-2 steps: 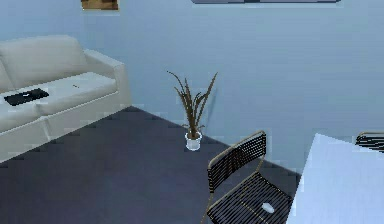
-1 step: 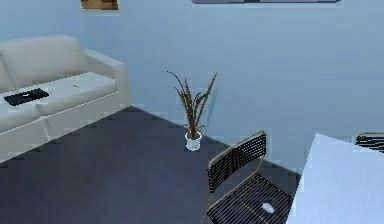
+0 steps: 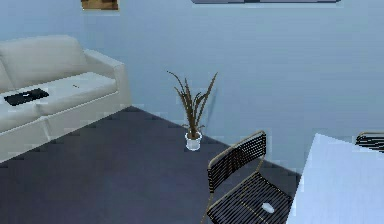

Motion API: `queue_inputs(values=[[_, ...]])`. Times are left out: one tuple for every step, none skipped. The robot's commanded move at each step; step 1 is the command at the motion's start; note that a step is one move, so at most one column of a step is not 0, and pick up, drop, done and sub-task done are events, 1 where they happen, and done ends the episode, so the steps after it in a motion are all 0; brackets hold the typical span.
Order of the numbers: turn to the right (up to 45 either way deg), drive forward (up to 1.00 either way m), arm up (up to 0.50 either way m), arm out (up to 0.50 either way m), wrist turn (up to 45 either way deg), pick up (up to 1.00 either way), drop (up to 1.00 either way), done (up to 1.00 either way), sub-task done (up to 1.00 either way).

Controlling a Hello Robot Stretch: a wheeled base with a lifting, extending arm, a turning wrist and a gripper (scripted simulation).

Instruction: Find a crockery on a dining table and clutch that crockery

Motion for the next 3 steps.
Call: queue_inputs(values=[[0.0, 0.0, 0.0, 0.0, 45.0, 0.0, 0.0, 0.0, 0.0], [0.0, 0.0, 0.0, 0.0, 45.0, 0.0, 0.0, 0.0, 0.0], [0.0, 0.0, 0.0, 0.0, 45.0, 0.0, 0.0, 0.0, 0.0]])
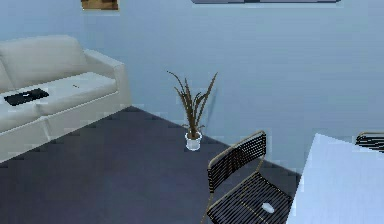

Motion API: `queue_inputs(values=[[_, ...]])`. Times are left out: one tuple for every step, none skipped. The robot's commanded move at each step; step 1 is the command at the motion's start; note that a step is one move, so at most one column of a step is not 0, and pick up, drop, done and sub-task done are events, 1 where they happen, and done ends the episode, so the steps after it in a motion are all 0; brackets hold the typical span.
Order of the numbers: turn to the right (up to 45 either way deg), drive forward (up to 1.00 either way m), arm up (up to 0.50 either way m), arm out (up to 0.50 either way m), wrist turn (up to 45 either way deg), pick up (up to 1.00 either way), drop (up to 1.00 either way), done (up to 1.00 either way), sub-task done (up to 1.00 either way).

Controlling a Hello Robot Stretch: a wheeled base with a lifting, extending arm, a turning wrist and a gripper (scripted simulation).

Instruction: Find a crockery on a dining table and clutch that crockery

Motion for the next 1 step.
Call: queue_inputs(values=[[0.0, 0.0, 0.0, 0.0, 6.0, 0.0, 0.0, 0.0, 0.0]])
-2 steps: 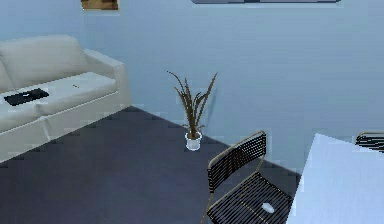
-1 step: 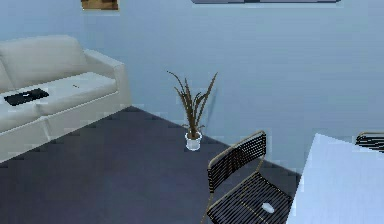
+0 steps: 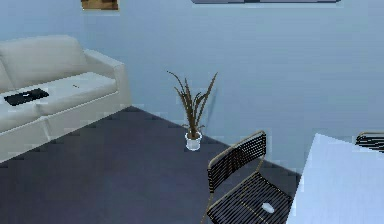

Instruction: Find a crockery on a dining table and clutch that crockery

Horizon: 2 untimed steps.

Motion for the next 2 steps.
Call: queue_inputs(values=[[0.0, 0.0, -0.3, 0.0, 0.0, 0.0, 0.0, 0.0, 0.0], [0.0, 0.0, 0.0, 0.0, 0.0, 1.0, 0.0, 0.0, 0.0]])
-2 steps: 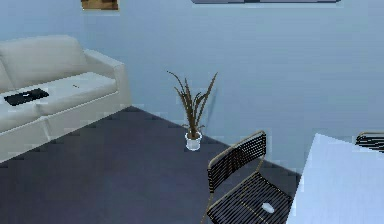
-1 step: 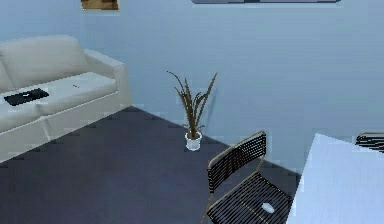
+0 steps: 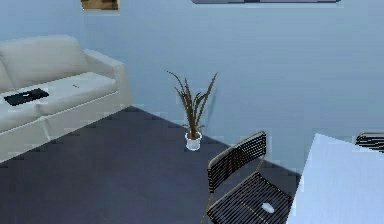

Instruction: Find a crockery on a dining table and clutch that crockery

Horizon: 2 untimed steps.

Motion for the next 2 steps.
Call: queue_inputs(values=[[0.0, 0.0, 0.1, 0.0, 0.0, 0.0, 0.0, 0.0, 0.0], [0.0, 0.0, 0.0, 0.0, 0.0, 0.0, 0.0, 1.0, 0.0]])
